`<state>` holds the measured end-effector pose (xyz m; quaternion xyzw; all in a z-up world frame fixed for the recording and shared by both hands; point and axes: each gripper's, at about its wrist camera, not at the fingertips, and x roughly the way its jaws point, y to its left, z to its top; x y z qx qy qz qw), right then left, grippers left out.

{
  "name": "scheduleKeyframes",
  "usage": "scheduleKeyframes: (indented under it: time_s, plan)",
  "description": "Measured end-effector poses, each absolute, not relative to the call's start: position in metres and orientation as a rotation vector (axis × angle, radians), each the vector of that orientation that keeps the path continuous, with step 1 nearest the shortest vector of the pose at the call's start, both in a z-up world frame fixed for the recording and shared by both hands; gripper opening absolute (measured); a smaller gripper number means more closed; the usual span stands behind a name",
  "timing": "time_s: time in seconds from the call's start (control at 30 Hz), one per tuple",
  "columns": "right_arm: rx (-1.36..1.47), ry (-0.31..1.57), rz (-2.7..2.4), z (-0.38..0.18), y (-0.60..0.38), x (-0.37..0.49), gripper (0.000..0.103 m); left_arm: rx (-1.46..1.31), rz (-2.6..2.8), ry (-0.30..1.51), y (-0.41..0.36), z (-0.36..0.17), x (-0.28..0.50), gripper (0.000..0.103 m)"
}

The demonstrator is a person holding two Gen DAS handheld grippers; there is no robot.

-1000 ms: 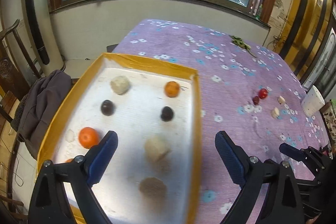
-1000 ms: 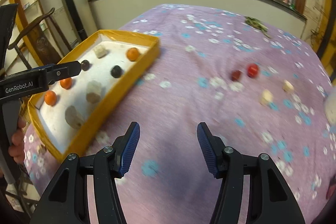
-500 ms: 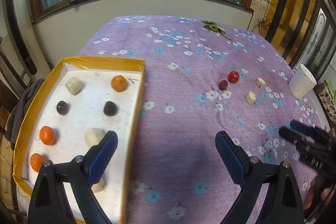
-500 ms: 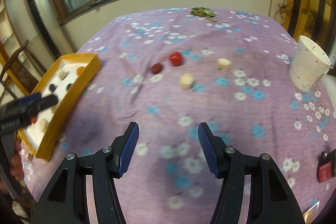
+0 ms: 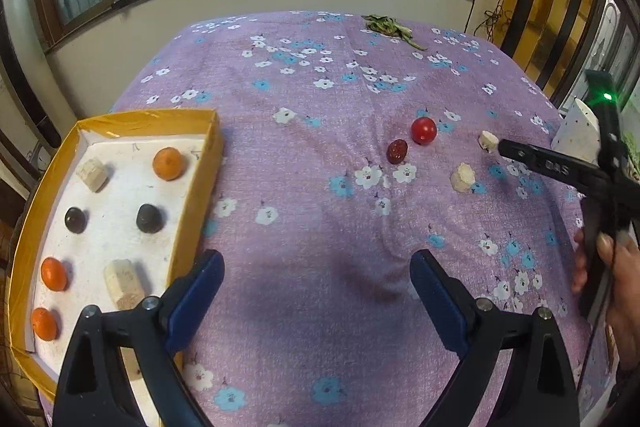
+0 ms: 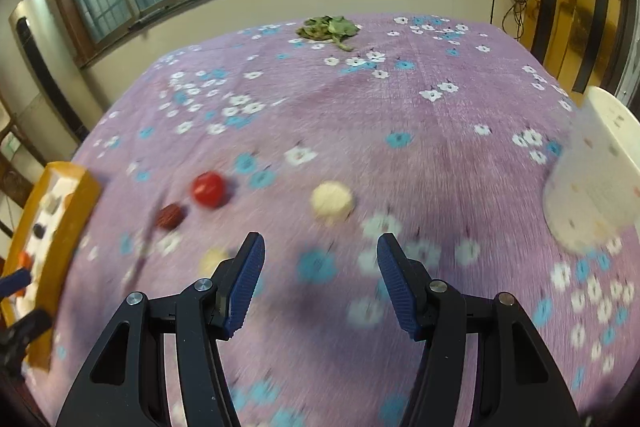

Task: Organize fruits
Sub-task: 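Grasp a pale round yam piece with the right tool while the left tool grasps the red jujube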

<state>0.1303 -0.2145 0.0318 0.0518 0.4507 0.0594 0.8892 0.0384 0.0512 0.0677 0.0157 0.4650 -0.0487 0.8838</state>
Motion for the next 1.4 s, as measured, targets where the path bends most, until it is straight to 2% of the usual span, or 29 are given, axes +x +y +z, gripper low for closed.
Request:
scheduleKeyframes:
  time_s: [0.23, 0.3, 0.37, 0.5, 0.6, 0.73, 0.9, 1.0, 1.03, 1.4]
  plan:
    - [0.066, 0.960, 0.165, 0.012, -0.213, 0.155, 0.057, 0.101, -0.124, 0.973, 0.029, 0.065, 0.064, 0.096]
    - [0.011, 0.944, 0.156, 0.011, -0.208, 0.155, 0.048, 0.125, -0.146, 0.962, 0.021, 0.064, 0.070, 0.096]
    - [-0.036, 0.931, 0.152, 0.010, -0.203, 0.154, 0.032, 0.152, -0.168, 0.959, 0.013, 0.063, 0.077, 0.095]
    - [-0.063, 0.908, 0.147, 0.015, -0.203, 0.149, 0.029, 0.177, -0.234, 0.949, -0.003, 0.059, 0.099, 0.094]
    - [-0.044, 0.900, 0.166, 0.019, -0.206, 0.142, 0.029, 0.136, -0.305, 0.971, -0.009, 0.054, 0.118, 0.080]
    - [-0.018, 0.909, 0.190, 0.022, -0.210, 0.134, 0.029, 0.138, -0.343, 1.024, -0.019, 0.037, 0.142, 0.052]
    - [0.003, 0.906, 0.197, 0.025, -0.215, 0.130, 0.029, 0.144, -0.364, 1.068, -0.024, 0.017, 0.155, 0.038]
    - [0.011, 0.909, 0.194, 0.024, -0.215, 0.130, 0.029, 0.175, -0.351, 1.030, -0.025, 0.017, 0.155, 0.024]
    - [0.015, 0.912, 0.193, 0.024, -0.215, 0.129, 0.029, 0.171, -0.349, 1.027, -0.023, 0.017, 0.155, 0.022]
    - [0.014, 0.883, 0.198, 0.043, -0.201, 0.094, 0.029, 0.068, -0.332, 0.985, 0.004, 0.040, 0.120, 0.022]
